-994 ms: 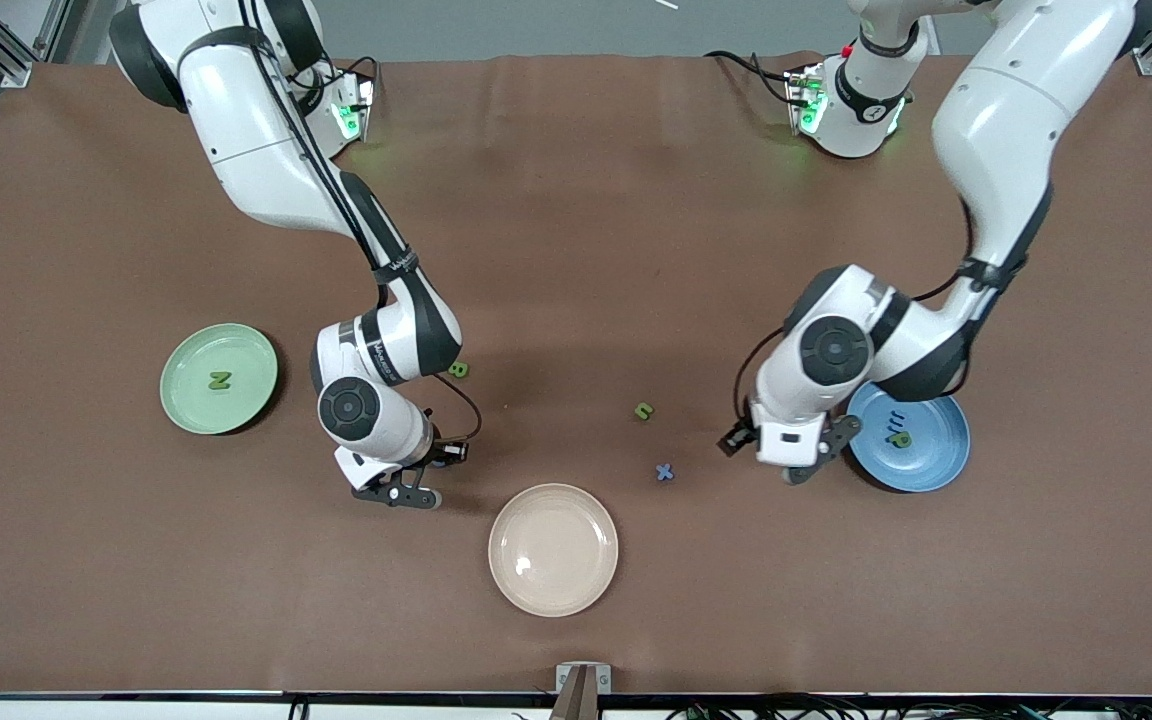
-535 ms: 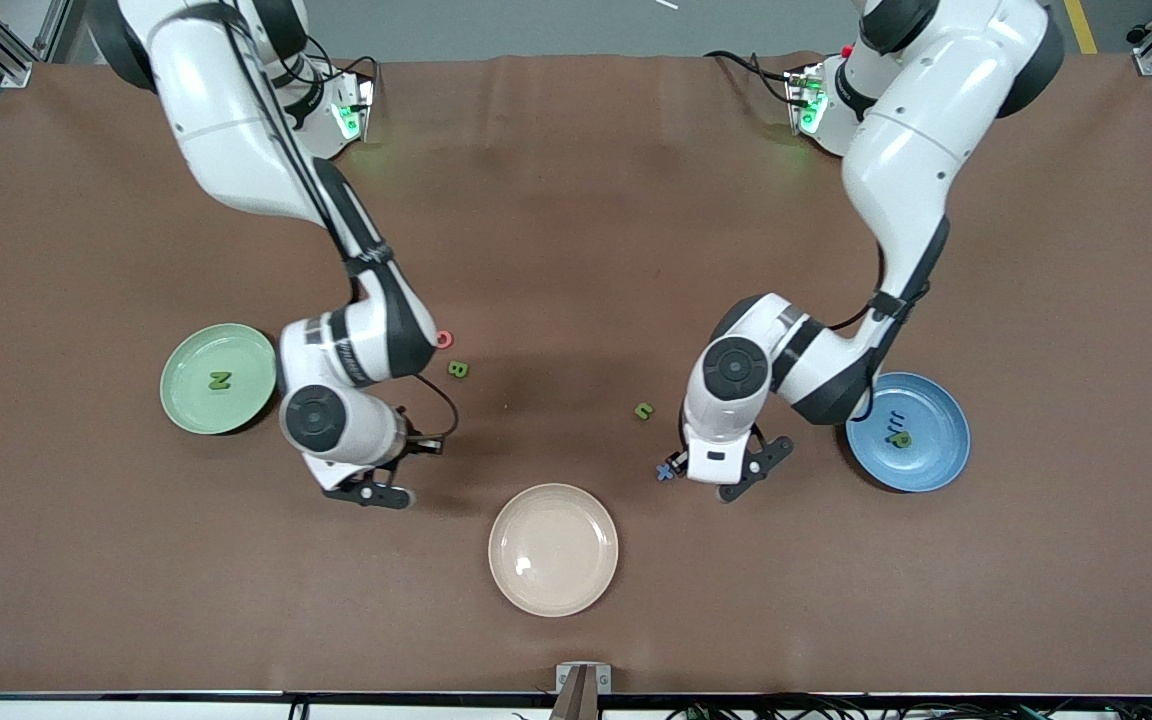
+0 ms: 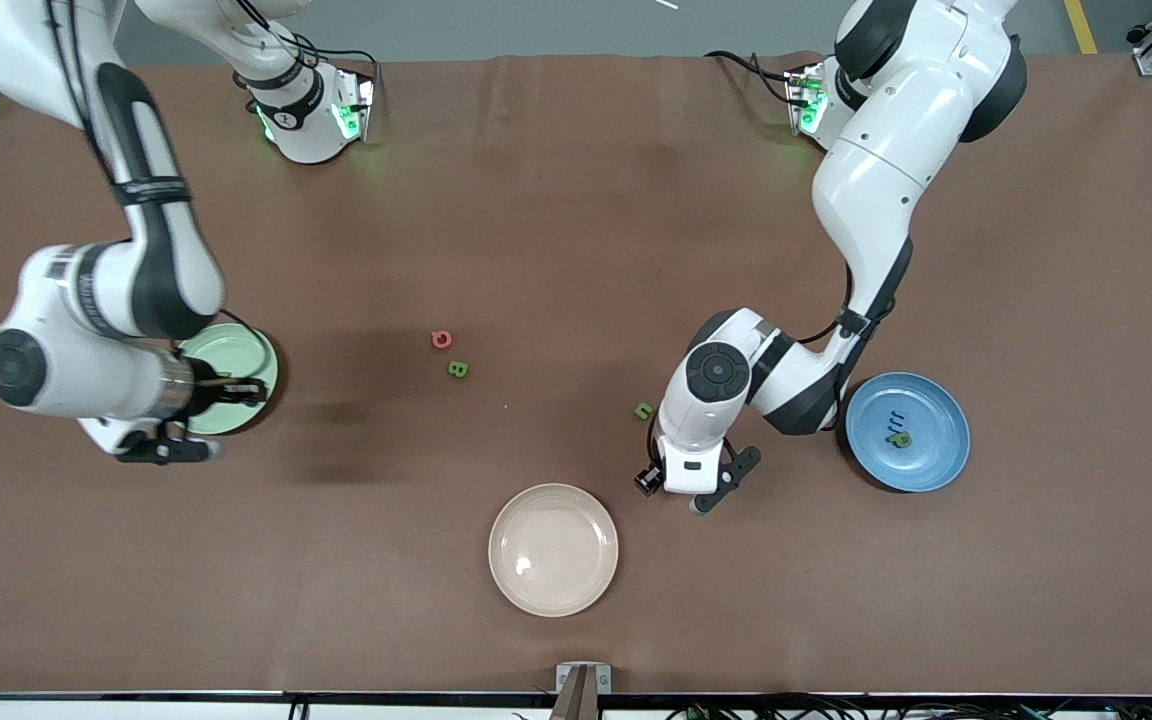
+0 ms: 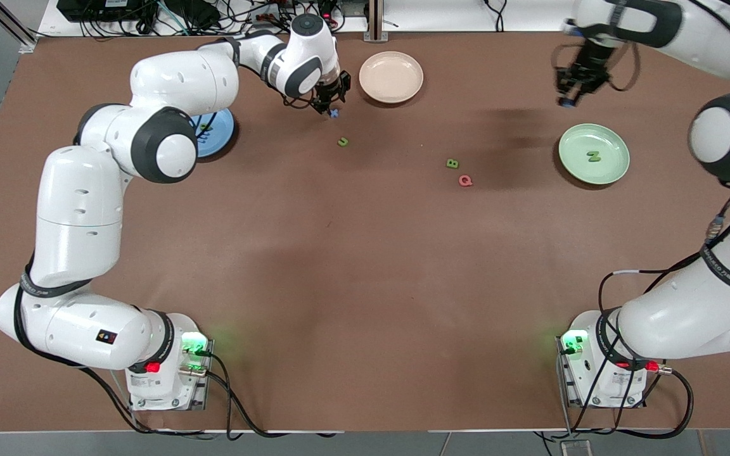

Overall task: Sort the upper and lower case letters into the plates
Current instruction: 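Carry the blue G to the green plate while the left gripper grasps the x, then release the G on the green plate while the left gripper drops x on blue plate, then grasp the green B with the right gripper while the left gripper grasps the u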

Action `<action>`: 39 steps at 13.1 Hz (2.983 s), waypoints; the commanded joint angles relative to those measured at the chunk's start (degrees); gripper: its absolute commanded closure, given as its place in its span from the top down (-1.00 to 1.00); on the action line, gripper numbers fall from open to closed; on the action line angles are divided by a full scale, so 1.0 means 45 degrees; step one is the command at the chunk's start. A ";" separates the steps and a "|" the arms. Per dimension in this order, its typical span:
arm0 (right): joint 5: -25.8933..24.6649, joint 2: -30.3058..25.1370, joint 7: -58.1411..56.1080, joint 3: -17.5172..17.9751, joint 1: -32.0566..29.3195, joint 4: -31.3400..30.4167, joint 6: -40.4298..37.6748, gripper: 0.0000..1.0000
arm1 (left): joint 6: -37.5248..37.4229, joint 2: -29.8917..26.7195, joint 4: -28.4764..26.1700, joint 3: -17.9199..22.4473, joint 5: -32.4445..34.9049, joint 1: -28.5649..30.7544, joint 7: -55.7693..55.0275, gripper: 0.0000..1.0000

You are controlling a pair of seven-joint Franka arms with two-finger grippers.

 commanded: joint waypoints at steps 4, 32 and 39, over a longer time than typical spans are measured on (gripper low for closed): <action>-0.0488 -0.0826 -0.2052 0.0343 -0.1529 -0.4247 0.4853 -0.68 | -0.1530 0.0281 0.0431 0.0150 -0.0302 -0.0174 -0.0004 0.16; -0.0370 -0.2486 0.3598 0.0461 0.2857 -0.1012 -0.1584 1.00 | -0.3836 -0.5793 -0.6738 -0.2462 0.0733 0.7151 0.6074 0.98; -0.0370 -0.0126 0.9056 0.0441 0.6515 0.0299 0.0717 1.00 | -0.3622 -0.3259 -0.3834 -0.3483 0.0753 0.3173 0.0141 0.79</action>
